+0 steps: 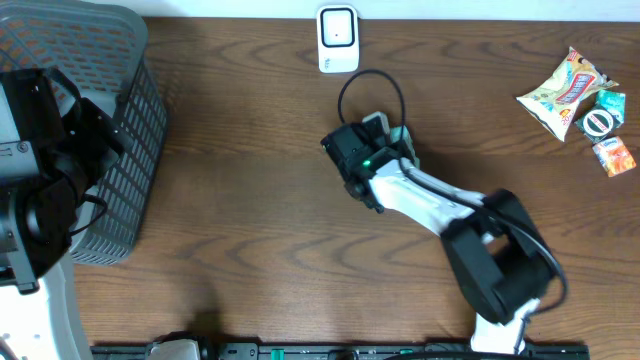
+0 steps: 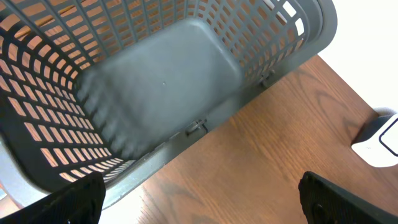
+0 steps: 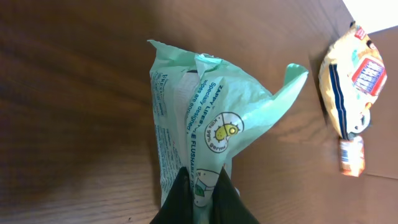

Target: Scan the item barcode

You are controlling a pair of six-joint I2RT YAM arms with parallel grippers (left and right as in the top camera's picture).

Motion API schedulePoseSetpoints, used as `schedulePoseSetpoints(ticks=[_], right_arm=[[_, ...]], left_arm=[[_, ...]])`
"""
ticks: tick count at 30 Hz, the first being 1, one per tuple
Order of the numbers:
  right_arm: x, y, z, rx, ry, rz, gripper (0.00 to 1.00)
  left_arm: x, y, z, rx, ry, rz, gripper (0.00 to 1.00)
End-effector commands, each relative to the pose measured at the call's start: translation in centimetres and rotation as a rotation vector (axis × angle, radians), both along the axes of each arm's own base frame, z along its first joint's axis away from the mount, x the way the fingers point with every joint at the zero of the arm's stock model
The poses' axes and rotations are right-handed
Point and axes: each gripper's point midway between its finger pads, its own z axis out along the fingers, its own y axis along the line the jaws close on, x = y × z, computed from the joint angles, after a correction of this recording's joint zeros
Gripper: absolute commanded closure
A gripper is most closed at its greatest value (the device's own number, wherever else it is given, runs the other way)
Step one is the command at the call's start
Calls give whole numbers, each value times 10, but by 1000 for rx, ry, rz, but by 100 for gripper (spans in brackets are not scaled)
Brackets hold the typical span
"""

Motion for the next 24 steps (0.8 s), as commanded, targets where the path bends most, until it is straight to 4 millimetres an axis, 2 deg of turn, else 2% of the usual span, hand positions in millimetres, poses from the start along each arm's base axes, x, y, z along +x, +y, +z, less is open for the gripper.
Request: schedulePoseSetpoints(ticks=[1,5,9,11,13,15,19,21,24], right_arm=[[-5,8,-5,-89,-3,35,94],[-22,50,-22,50,95,134,72],[-34,91,-24,227,187,181,70],[-34,109,-15,306,226,194,68],[-27,115,0,347,231,182,62],[-16,113,20,366,226,162,51],[4,85,50,368,221,82,47],[12,66,54,371,242,54,48],[7,57,41,457,392,117,50]], left_arm=[[-1,2,2,-2,-7,13,2],[-1,2,2,-2,-7,13,2],[-1,2,2,-2,-7,13,2],[-1,2,2,-2,-7,13,2],[-1,2,2,-2,-7,13,2],[-1,2,2,-2,-7,13,2],[-1,2,2,-2,-7,13,2],[-1,2,2,-2,-7,13,2],[-1,2,2,-2,-7,13,2]])
